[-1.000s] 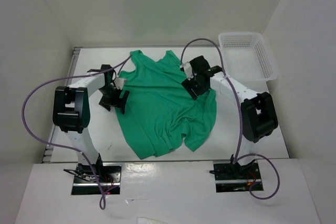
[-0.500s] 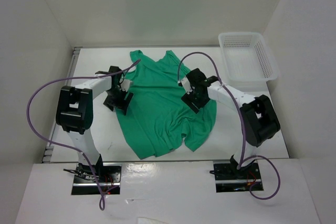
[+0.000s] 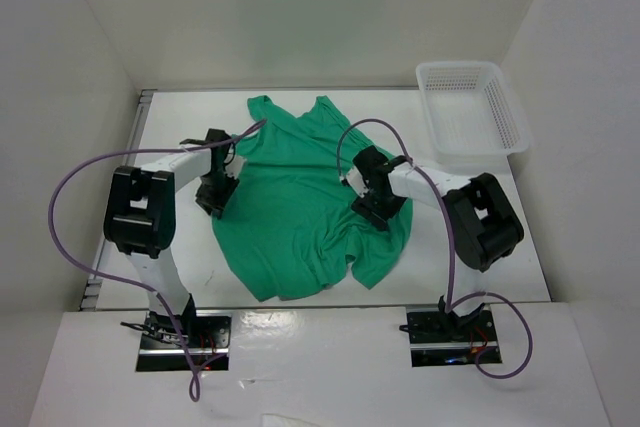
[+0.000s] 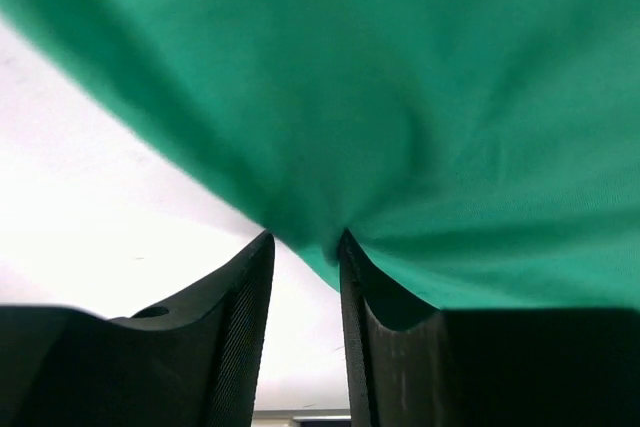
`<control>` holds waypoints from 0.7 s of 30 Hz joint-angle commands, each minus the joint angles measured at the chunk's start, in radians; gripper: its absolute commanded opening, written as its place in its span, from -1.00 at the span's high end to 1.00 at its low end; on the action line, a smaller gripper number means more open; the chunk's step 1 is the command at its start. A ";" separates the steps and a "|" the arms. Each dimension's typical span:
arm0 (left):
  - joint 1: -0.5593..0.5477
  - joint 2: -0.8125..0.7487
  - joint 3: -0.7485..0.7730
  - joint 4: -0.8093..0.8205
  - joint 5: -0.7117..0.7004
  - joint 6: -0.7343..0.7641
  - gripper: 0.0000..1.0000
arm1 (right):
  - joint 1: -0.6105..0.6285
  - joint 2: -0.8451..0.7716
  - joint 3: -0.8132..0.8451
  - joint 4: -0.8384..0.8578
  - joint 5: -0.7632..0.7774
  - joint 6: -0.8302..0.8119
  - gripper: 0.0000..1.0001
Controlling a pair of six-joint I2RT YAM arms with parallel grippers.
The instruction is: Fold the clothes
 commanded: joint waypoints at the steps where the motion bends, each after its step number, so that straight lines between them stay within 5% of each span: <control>1: 0.083 0.068 -0.070 0.053 -0.164 0.071 0.22 | -0.022 0.057 -0.053 0.048 0.074 -0.049 -0.47; 21: 0.324 0.077 -0.041 0.081 -0.233 0.307 0.25 | -0.258 -0.084 -0.144 -0.062 0.208 -0.261 -0.49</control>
